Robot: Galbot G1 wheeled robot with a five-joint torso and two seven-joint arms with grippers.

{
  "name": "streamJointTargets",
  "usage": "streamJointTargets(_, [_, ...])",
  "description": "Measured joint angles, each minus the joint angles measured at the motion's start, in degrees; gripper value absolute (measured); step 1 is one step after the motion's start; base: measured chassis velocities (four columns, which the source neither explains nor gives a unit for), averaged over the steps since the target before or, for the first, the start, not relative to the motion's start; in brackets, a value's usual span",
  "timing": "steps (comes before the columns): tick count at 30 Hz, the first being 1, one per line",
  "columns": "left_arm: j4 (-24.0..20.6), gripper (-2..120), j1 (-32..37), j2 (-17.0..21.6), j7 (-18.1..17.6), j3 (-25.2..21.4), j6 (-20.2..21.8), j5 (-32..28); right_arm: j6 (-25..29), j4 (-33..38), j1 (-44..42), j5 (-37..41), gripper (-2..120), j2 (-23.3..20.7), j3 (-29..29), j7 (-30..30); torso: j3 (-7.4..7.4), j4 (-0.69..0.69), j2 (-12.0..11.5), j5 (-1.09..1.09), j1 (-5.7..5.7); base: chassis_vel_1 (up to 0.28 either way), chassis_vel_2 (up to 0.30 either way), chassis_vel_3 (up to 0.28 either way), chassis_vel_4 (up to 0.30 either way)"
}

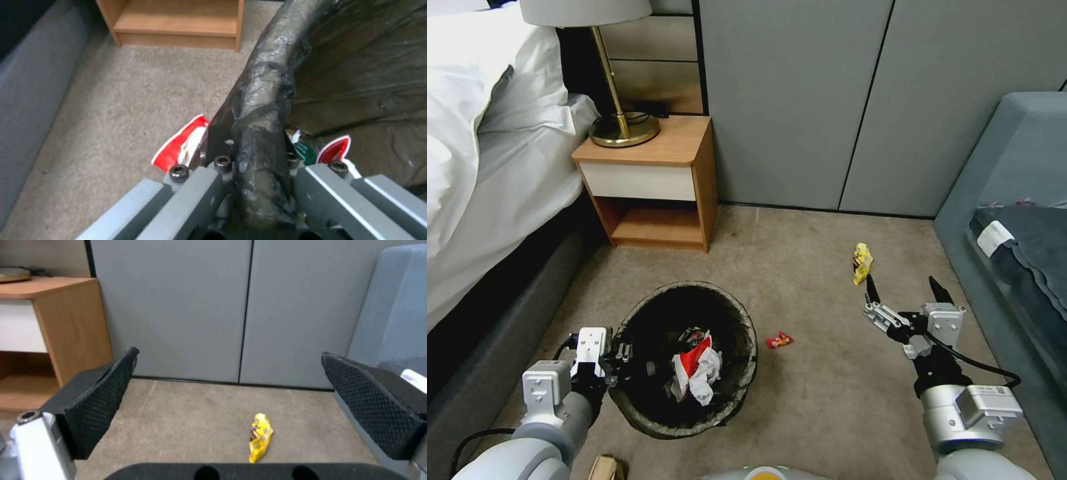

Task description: Pick up the trash bin, then pick up the garbage from the floor and place it into the trash bin.

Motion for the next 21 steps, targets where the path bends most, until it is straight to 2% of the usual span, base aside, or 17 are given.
streamJointTargets(6, [0.00, 2, -0.05, 0.01, -0.04, 0.00, 0.00, -0.03, -0.06, -1.29, 0.86, 0.00, 100, -0.51, -0.58, 0.19, 0.00, 0.00, 0.00, 0.02, 0.00, -0.129, 0.109, 0.121, -0.111])
streamJointTargets(12, [0.00, 2, 0.02, 0.13, -0.51, -0.05, 0.00, -0.66, -2.78, -4.08, 3.82, 1.07, 100, -2.76, -1.17, -0.50, 0.00, 0.01, 0.00, 0.01, 0.00, -0.045, 0.043, 0.026, -0.038])
streamJointTargets(15, [0.00, 2, 0.58, 0.41, -0.83, -0.14, 0.00, -1.14, -6.65, -9.36, 8.27, 4.84, 100, -6.05, -3.03, -2.47, 0.00, 0.01, 0.00, 0.01, 0.00, 0.000, 0.000, 0.000, 0.000])
streamJointTargets(21, [0.00, 2, 1.19, 0.94, -0.91, -0.13, 0.00, -1.22, -9.89, -15.36, 12.34, 10.43, 100, -9.18, -6.70, -3.39, 0.00, 0.00, 0.00, 0.00, 0.00, 0.000, 0.000, 0.000, 0.000])
